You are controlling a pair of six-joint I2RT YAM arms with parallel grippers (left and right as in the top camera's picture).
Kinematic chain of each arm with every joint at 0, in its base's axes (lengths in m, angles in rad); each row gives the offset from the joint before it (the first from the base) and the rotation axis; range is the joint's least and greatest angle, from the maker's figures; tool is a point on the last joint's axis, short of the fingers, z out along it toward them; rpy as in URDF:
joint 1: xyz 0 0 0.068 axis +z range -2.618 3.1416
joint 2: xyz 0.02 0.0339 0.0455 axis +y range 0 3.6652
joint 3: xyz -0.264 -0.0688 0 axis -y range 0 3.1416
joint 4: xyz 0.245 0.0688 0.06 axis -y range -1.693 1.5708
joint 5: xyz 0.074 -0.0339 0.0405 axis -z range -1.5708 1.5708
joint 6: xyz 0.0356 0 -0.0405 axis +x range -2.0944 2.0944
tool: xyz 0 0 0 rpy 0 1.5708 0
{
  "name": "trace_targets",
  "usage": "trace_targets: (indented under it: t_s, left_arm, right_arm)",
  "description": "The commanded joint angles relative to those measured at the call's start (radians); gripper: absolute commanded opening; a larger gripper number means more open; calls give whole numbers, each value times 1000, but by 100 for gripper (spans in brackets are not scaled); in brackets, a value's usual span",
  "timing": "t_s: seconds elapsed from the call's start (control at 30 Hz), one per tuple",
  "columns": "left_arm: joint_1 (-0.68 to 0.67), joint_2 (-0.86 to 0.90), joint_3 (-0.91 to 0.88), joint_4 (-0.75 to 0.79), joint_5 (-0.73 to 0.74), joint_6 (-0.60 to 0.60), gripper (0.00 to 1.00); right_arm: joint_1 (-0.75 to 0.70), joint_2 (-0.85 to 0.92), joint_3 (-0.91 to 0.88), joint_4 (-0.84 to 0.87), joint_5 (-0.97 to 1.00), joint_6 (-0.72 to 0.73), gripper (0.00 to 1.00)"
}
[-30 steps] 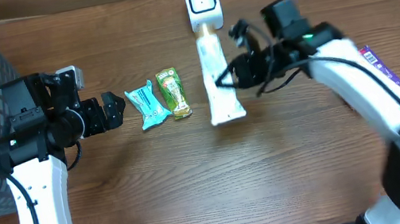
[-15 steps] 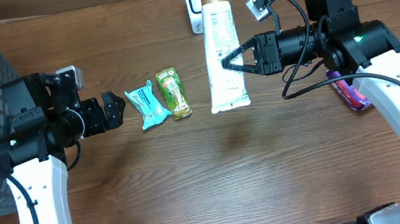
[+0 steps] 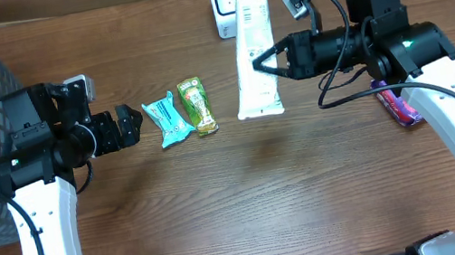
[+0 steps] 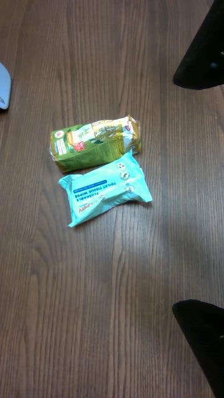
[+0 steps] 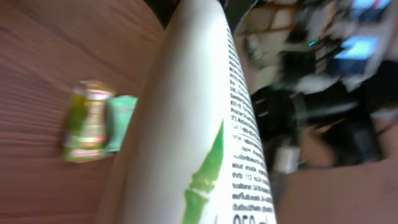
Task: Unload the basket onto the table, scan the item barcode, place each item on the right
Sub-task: 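Lift the white tube and hold it up at the white scanner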
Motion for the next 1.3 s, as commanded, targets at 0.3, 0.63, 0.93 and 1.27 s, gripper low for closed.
trace_targets:
  t_s: [0.3,0.63,0.93,1.27]
  left_arm:
    - [-2,-9,14,1,11,12,100]
    - [-2,-9,14,1,11,12,100]
    - [-2,-9,14,1,11,12,100]
    - [-2,-9,14,1,11,12,100]
  right_arm:
    - [205,114,252,-26,1236,-218,4]
    - [246,462,252,451,1714,-713,4]
    - [236,694,252,928,1757,-1103,4]
    - [230,775,251,956,1616,-1199,4]
